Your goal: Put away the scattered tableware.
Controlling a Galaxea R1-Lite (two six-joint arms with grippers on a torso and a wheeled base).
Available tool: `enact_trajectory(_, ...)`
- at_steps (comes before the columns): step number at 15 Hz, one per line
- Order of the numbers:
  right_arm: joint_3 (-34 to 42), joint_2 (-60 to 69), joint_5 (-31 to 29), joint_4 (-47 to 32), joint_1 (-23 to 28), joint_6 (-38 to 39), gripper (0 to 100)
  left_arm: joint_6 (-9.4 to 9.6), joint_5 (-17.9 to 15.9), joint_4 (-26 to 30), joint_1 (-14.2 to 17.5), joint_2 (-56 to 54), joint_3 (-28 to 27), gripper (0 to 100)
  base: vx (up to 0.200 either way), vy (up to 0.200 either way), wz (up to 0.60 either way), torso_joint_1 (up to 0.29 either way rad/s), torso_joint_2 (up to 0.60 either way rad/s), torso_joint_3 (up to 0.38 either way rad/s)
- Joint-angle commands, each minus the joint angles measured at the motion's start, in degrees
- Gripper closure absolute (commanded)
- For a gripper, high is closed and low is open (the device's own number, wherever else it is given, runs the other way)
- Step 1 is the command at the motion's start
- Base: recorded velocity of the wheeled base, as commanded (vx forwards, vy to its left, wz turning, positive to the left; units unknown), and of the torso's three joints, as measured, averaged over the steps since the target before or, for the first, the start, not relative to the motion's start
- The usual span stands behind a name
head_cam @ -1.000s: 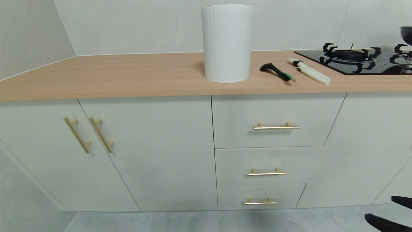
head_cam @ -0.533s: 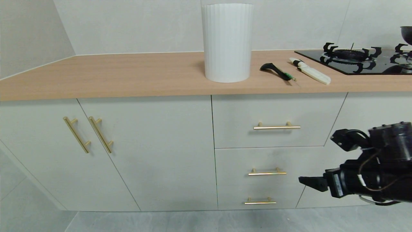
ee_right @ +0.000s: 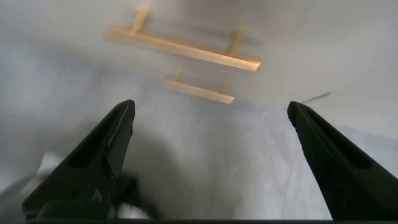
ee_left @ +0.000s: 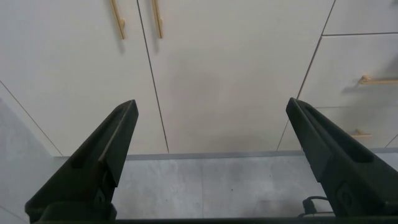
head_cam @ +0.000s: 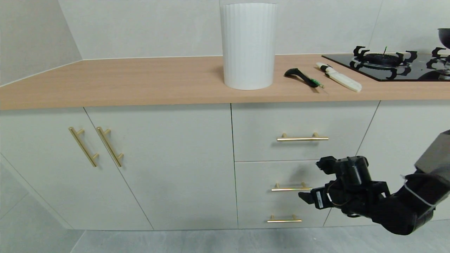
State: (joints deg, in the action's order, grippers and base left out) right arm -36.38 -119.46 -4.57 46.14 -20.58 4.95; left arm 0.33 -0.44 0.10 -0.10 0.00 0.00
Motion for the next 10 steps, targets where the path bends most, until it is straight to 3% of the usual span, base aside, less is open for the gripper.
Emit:
enact_trajectory(1,0.1,-8.7,-3.1,7.5,-0.1,2.7,0,0.02,0.0,0.0,0.0,0.1,0.0,0,0.0,0.0,0.0,0.0,0.0,0.0)
enact_trajectory(3,-0.3,-10.5,-4.0,12.2,-0.1,3.3,0,0.02,0.0,0.0,0.0,0.1,0.0,0,0.0,0.0,0.0,0.0,0.0,0.0)
enact_trajectory(10,-4.4,-14.8,-8.3,17.6,-0.3,5.2,0,0.02,0.0,0.0,0.0,0.1,0.0,0,0.0,0.0,0.0,0.0,0.0,0.0)
